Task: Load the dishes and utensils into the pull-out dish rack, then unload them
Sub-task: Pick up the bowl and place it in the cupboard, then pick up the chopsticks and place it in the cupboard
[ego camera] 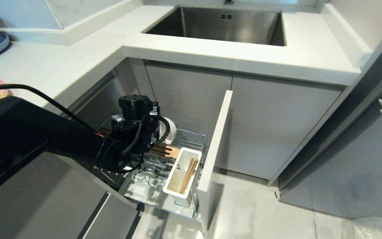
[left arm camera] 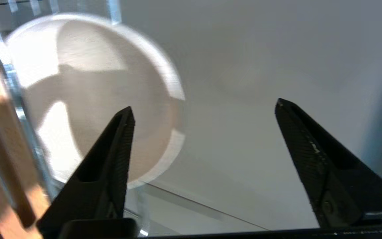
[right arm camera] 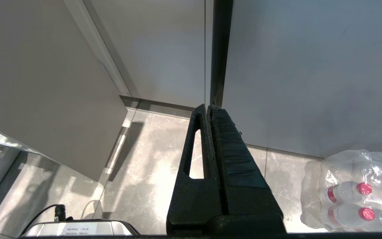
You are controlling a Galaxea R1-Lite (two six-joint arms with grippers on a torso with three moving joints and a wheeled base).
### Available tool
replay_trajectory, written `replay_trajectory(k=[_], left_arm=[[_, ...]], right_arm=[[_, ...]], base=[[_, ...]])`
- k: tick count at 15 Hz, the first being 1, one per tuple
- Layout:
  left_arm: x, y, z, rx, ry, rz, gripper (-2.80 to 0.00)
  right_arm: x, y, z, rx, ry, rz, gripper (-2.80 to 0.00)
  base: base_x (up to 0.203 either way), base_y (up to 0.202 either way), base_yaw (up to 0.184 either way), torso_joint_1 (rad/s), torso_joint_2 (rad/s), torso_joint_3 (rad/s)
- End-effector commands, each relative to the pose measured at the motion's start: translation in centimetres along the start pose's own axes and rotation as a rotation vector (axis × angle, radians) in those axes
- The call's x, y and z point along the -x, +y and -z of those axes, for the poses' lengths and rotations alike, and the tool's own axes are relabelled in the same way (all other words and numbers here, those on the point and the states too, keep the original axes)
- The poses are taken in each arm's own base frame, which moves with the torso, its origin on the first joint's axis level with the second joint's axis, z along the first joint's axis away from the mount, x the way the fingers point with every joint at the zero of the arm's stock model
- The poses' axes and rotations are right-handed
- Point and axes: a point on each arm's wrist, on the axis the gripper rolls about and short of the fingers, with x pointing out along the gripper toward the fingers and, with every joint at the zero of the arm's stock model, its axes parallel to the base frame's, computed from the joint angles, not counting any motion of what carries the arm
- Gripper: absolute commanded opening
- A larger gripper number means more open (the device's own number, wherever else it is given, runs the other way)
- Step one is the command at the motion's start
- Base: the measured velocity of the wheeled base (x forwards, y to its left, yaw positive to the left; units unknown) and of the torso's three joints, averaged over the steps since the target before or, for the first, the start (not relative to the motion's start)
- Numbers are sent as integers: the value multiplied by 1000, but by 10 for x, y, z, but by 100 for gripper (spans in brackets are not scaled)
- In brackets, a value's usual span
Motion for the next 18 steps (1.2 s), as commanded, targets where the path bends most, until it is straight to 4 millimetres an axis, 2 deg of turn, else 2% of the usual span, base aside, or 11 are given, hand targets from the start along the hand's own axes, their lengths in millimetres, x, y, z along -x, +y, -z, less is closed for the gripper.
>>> replay_trajectory(k=[1, 4, 5, 11, 15, 18], left_arm=[[17, -23, -11, 30, -7, 46, 0], [34, -32, -15, 23, 7, 32, 0], [40, -35, -17, 18, 9, 22, -280], [78, -50, -20, -134, 80, -88, -280], [127, -90, -33, -263, 130, -33, -280], [171, -124, -48, -476, 160, 67, -280]], right_arm=[[0, 0, 0, 0, 2, 0, -280], [0, 0, 0, 0, 2, 0, -280], [0, 0, 0, 0, 2, 0, -280], [0, 0, 0, 0, 2, 0, -280], [0, 0, 0, 0, 2, 0, -280], [0, 0, 0, 0, 2, 0, -280]], base=[[0, 0, 0, 0, 0, 0], [0, 0, 0, 0, 0, 0], [0, 0, 0, 0, 0, 0], [0, 0, 0, 0, 0, 0], [0, 0, 0, 0, 0, 0], [0, 0, 0, 0, 0, 0]])
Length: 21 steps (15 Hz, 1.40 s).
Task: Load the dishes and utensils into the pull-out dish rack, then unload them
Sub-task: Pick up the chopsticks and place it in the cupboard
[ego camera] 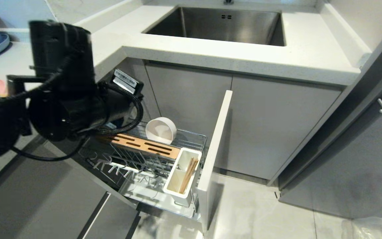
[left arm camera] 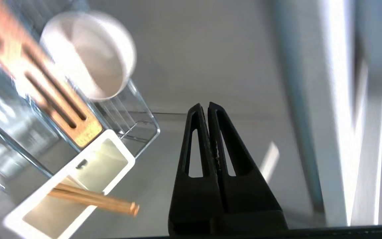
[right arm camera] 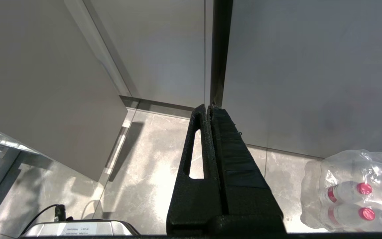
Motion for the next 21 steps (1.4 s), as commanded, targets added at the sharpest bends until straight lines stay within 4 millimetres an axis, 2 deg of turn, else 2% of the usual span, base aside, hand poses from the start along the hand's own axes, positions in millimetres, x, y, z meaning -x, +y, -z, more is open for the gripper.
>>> replay_trajectory(k=[1, 4, 6, 9, 12, 18, 21], left_arm=[[41, -20, -27, -90, -47, 108, -280], [79, -36, -56, -324, -115, 172, -280], [97, -41, -77, -416, -177, 171, -280], [116, -42, -116, -508, -299, 74, -280], [134, -35, -148, -606, -382, -96, -280], [137, -36, -182, -440, -580, -316, -280], [129, -25, -184, -273, -564, -398, -280]], right_arm=[[0, 0, 0, 0, 2, 0, -280], [0, 0, 0, 0, 2, 0, -280], [0, 0, 0, 0, 2, 0, -280], [0, 0, 0, 0, 2, 0, -280], [0, 0, 0, 0, 2, 0, -280], [0, 0, 0, 0, 2, 0, -280], [0, 0, 0, 0, 2, 0, -280]], base=[[0, 0, 0, 0, 0, 0], [0, 0, 0, 0, 0, 0], [0, 0, 0, 0, 0, 0], [0, 0, 0, 0, 0, 0], [0, 0, 0, 0, 0, 0], [0, 0, 0, 0, 0, 0], [0, 0, 0, 0, 0, 0]])
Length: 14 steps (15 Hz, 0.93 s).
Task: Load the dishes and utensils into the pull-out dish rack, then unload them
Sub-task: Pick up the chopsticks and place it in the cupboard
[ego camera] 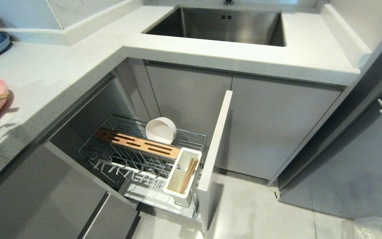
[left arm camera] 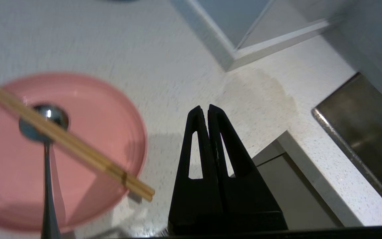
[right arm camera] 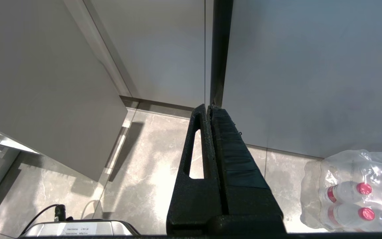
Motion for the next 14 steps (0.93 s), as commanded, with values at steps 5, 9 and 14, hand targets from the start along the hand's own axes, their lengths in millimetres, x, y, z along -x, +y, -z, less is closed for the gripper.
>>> replay_trajectory(k=[5, 9, 14], left_arm=[[-23, 17, 24, 201, 139, -192, -280], [-43, 37, 26, 274, 129, -315, -280], [-56, 49, 40, 295, 206, -432, -280]], right_arm=[[0, 0, 0, 0, 2, 0, -280], [0, 0, 0, 0, 2, 0, -280], [0, 0, 0, 0, 2, 0, -280]], base=[[0, 0, 0, 0, 0, 0], [0, 0, 0, 0, 0, 0], [0, 0, 0, 0, 0, 0]])
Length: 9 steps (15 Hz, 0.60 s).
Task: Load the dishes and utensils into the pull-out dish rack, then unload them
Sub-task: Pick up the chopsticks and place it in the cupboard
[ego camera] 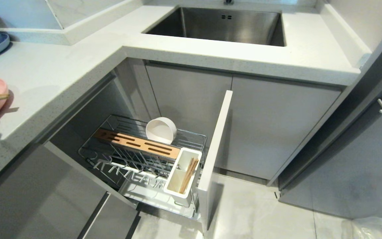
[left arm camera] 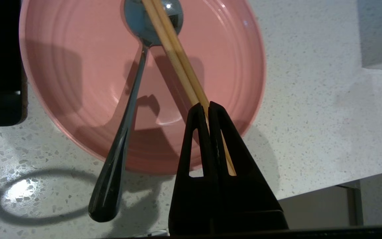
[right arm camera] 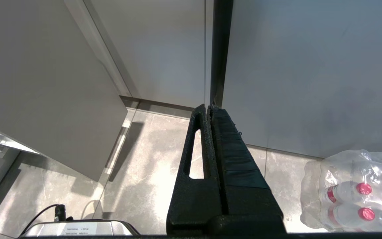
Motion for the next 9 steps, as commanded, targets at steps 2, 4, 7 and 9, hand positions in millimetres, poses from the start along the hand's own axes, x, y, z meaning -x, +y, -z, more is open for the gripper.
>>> replay_trajectory(k=[2, 4, 7, 9], left_arm=[[-10, -1, 1, 6, 33, -13, -280], [-15, -2, 2, 3, 46, -19, 0], [-21, -3, 5, 2, 64, -27, 0], [-25, -4, 6, 18, 69, -35, 0]], right_arm=[[0, 0, 0, 0, 2, 0, -280], [0, 0, 0, 0, 2, 0, -280], [0, 0, 0, 0, 2, 0, -280], [0, 0, 0, 0, 2, 0, -280]], base=[[0, 0, 0, 0, 0, 0], [0, 0, 0, 0, 0, 0], [0, 0, 0, 0, 0, 0], [0, 0, 0, 0, 0, 0]])
